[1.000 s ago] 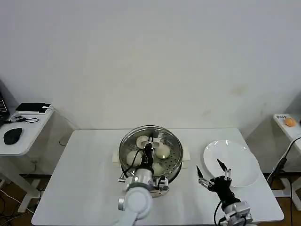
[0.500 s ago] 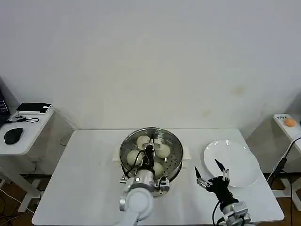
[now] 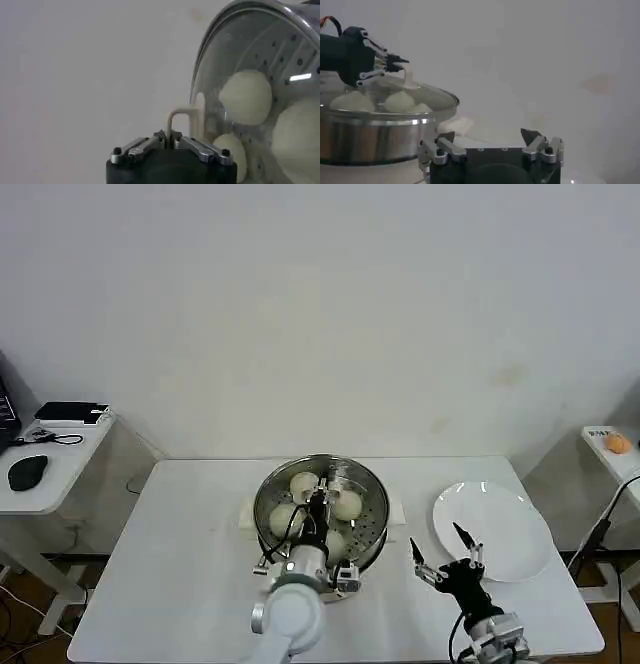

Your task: Take steamed baozi put them in steamer then cover it.

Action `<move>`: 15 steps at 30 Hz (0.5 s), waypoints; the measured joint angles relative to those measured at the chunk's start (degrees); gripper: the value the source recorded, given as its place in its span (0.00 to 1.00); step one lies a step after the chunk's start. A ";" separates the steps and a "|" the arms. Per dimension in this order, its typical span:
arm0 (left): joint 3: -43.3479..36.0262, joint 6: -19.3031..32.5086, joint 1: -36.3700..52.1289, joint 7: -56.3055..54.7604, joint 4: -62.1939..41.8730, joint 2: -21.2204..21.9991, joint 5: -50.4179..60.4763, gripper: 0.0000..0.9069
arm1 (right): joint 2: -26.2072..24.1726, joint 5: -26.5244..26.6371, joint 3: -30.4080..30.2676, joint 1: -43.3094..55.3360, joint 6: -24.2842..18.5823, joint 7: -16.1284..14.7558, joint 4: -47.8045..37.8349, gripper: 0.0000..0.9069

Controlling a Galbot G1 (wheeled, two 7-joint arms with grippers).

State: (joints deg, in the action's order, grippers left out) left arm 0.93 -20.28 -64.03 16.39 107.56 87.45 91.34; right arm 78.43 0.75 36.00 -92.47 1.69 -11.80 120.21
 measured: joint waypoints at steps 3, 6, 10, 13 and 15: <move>0.31 0.23 -0.38 -0.01 0.80 -0.44 -0.04 1.00 | 0.06 -0.20 -0.23 -0.02 0.00 -0.01 0.00 1.00; 0.80 0.55 -0.87 -0.09 1.78 -1.05 0.02 1.00 | 0.11 -0.35 -0.56 0.00 -0.01 -0.02 -0.09 1.00; 1.41 0.84 -1.51 -0.07 3.21 -1.91 -0.32 1.00 | 0.16 -0.49 -0.68 -0.01 -0.15 -0.02 -0.31 1.00; 1.65 1.14 -2.20 -0.12 4.60 -2.94 -0.93 1.00 | 0.12 -0.49 -0.68 -0.02 -0.27 -0.02 -0.51 1.00; 1.67 1.38 -2.84 -0.25 5.68 -3.64 -1.42 1.00 | 0.12 -0.50 -0.75 0.04 -0.35 -0.02 -0.68 1.00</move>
State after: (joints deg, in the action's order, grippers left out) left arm 2.60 -18.90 -66.87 16.14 113.24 83.81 89.93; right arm 78.56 0.26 35.26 -92.43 1.34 -11.82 119.53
